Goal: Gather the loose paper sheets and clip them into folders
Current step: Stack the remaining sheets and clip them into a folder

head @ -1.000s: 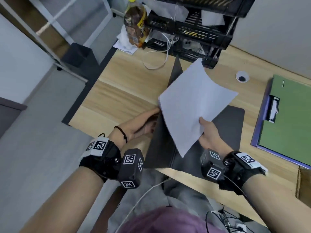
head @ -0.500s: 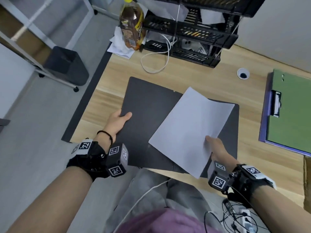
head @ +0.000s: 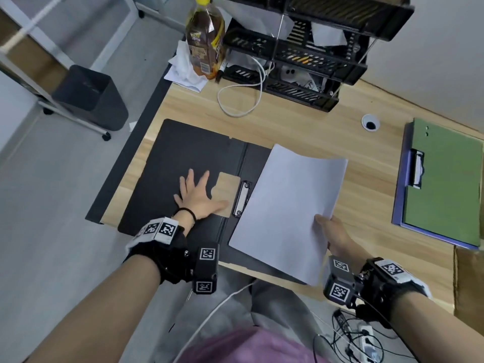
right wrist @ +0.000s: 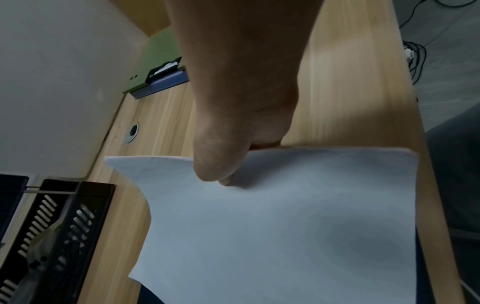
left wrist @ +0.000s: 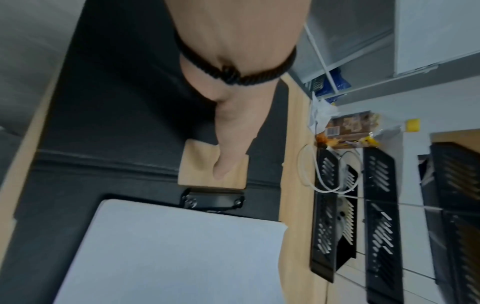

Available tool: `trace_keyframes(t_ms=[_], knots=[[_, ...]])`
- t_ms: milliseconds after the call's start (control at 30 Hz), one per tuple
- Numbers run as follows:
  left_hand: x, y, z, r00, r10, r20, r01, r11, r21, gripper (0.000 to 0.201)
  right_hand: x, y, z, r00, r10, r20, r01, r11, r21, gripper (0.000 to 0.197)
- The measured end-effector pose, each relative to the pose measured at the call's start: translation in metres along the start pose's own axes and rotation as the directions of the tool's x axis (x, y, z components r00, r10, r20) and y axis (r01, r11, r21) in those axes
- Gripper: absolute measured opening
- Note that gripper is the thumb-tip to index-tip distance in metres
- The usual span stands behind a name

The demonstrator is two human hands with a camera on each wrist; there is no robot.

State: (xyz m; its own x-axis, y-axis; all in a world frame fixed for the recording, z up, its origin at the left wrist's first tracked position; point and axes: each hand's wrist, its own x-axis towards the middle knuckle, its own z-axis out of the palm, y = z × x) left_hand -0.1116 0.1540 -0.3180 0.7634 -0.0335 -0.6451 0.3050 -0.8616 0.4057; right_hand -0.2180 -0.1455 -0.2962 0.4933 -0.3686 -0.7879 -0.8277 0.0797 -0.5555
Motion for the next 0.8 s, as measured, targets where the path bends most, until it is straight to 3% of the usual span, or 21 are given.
trace_keyframes(t_ms=[100, 233, 300, 367, 433, 533, 800], knots=[[-0.003, -0.009, 0.012, 1.000, 0.014, 0.020, -0.016, 0.995, 0.097, 0.120, 0.002, 0.009, -0.012, 1.000, 0.016, 0.026, -0.015, 0.999, -0.035, 0.026], [-0.004, -0.013, 0.013, 0.998, 0.007, -0.058, 0.002, 0.989, 0.150, 0.118, 0.001, 0.019, -0.027, 0.997, 0.011, 0.070, -0.006, 0.997, -0.071, 0.023], [-0.005, -0.004, 0.017, 0.994, -0.004, -0.113, 0.016, 0.995, 0.103, 0.105, 0.000, 0.021, -0.034, 0.994, 0.013, 0.107, -0.004, 0.996, -0.085, 0.023], [-0.008, 0.011, 0.024, 0.979, 0.048, -0.197, -0.033, 0.996, 0.081, 0.074, 0.000, 0.023, -0.040, 0.990, 0.012, 0.141, -0.001, 0.997, -0.079, 0.022], [-0.010, 0.028, 0.033, 0.977, 0.086, -0.197, -0.074, 0.995, 0.070, 0.051, 0.002, 0.023, -0.045, 0.986, 0.010, 0.165, 0.003, 0.997, -0.081, 0.021], [-0.009, 0.043, 0.048, 0.988, 0.076, -0.137, -0.078, 0.997, -0.006, 0.051, 0.006, 0.024, -0.051, 0.981, 0.019, 0.191, -0.005, 0.997, -0.074, 0.023], [-0.018, 0.078, 0.075, 0.970, 0.112, -0.217, -0.101, 0.993, 0.060, 0.031, 0.003, 0.029, -0.077, 0.970, -0.020, 0.243, 0.054, 0.989, -0.137, 0.028]])
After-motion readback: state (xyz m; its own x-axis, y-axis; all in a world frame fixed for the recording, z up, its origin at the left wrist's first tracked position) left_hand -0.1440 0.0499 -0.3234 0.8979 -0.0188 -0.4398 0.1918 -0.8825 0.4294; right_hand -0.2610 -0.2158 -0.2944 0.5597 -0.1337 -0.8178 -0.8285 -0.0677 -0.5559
